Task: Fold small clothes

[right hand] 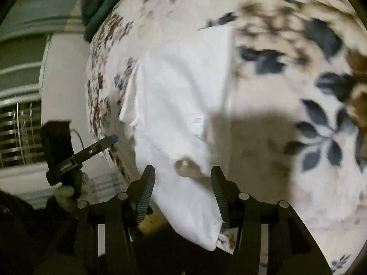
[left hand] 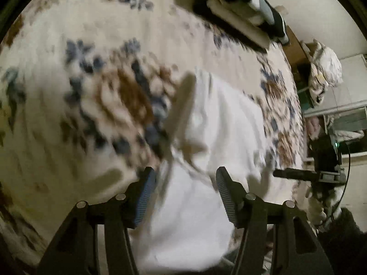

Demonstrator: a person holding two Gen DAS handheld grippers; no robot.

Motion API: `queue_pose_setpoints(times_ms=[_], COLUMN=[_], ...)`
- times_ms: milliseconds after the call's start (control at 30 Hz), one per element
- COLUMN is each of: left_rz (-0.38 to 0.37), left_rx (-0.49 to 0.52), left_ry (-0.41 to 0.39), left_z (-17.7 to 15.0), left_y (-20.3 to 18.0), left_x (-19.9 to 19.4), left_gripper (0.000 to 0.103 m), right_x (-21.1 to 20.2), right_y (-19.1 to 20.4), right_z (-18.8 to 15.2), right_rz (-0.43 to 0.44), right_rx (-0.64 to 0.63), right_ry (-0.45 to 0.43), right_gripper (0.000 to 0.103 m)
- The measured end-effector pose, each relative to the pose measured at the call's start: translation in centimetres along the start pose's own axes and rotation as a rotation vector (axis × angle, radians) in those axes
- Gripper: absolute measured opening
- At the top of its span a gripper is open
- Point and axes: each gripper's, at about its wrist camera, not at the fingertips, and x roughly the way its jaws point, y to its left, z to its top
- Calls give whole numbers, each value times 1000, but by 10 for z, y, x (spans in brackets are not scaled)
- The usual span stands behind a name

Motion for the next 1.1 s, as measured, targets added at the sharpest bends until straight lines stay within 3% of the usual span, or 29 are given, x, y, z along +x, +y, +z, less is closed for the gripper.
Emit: queue_pose_setpoints(times_ms=[67,200,367,433,467,500,533,567,667,833,933,1100], left_rz=[-3,-55,-125,-125,-129,-126,-115,-119,-124,-126,-129,-138], left_rx=[34,68,89,118,132,136,133,126,106,97,105,40], left_ry=[-54,-81,53,51,33,27,22,7,-19,-52,-73,-10], left_z=[25,79,117,114,112,111,111,111,116,144,177,209], left_y=[-3,-10,-15,-20,-24,-25,-26,-28,-29,-33,-34,-12], left_x=[8,49,118,128,126,124,122,116,103,92,92,111], left_gripper=[54,55,55,52,43,21,20,18,17,17,17,20], right_x=[-8,-9,21,32,38,40,39,43,48,34,27,28], right_y=[-13,-32,-46,-46,-40,-36,-33,-29,-18,7,19,30], right_z=[10,53,101,111,113,115,115,118,125,146,179,223], right_rz=[-2,3,85,123,138,137,140,141,122,91,55,-57], right_rx=[43,92,142,136,128,125,124,125,139,131,116,99], right_ry=[-65,-188,-170,-154,-147,-148,-154,-151,-176,-217,-241,-247], right_gripper=[61,69,69,69,69,68,57,29,9,8,7,7])
